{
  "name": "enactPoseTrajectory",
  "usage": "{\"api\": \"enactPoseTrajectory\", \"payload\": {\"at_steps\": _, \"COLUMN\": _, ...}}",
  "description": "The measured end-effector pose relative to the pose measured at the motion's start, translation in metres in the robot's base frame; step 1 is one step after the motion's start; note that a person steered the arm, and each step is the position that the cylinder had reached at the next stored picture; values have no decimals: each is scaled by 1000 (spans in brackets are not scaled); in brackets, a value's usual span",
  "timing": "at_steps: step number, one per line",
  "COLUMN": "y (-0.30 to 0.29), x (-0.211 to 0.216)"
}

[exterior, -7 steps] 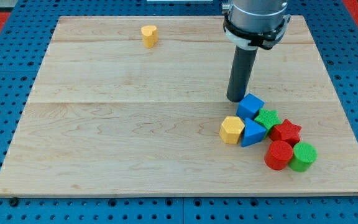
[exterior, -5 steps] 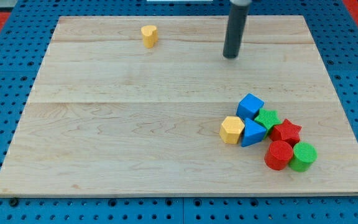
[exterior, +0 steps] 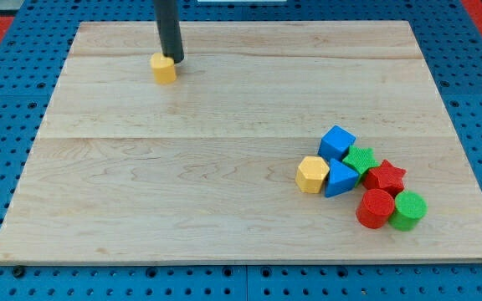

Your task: Slide the yellow heart to the center

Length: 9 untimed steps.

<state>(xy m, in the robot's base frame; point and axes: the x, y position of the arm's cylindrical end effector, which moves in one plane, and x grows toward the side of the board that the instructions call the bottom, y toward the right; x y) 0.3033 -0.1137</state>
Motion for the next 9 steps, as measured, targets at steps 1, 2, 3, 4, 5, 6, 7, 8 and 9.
{"api": "enactPoseTrajectory", "payload": {"at_steps": 1, "y": -30, "x": 25}}
{"api": "enactPoseTrajectory", "payload": {"at_steps": 2, "y": -53, "x": 17}}
{"api": "enactPoseTrajectory", "payload": {"at_steps": 3, "y": -82, "x": 57}}
{"api": "enactPoseTrajectory", "payload": {"at_steps": 4, "y": -77, "x": 103}}
{"api": "enactPoseTrajectory", "payload": {"at_steps": 5, "y": -1, "x": 128}}
{"api": "enactPoseTrajectory", "payload": {"at_steps": 6, "y": -35, "x": 120}}
{"api": "enactPoseTrajectory", "payload": {"at_steps": 7, "y": -96, "x": 119}}
{"api": "enactPoseTrajectory", "payload": {"at_steps": 8, "y": -86, "x": 98}}
{"api": "enactPoseTrajectory", "payload": {"at_steps": 9, "y": -46, "x": 83}}
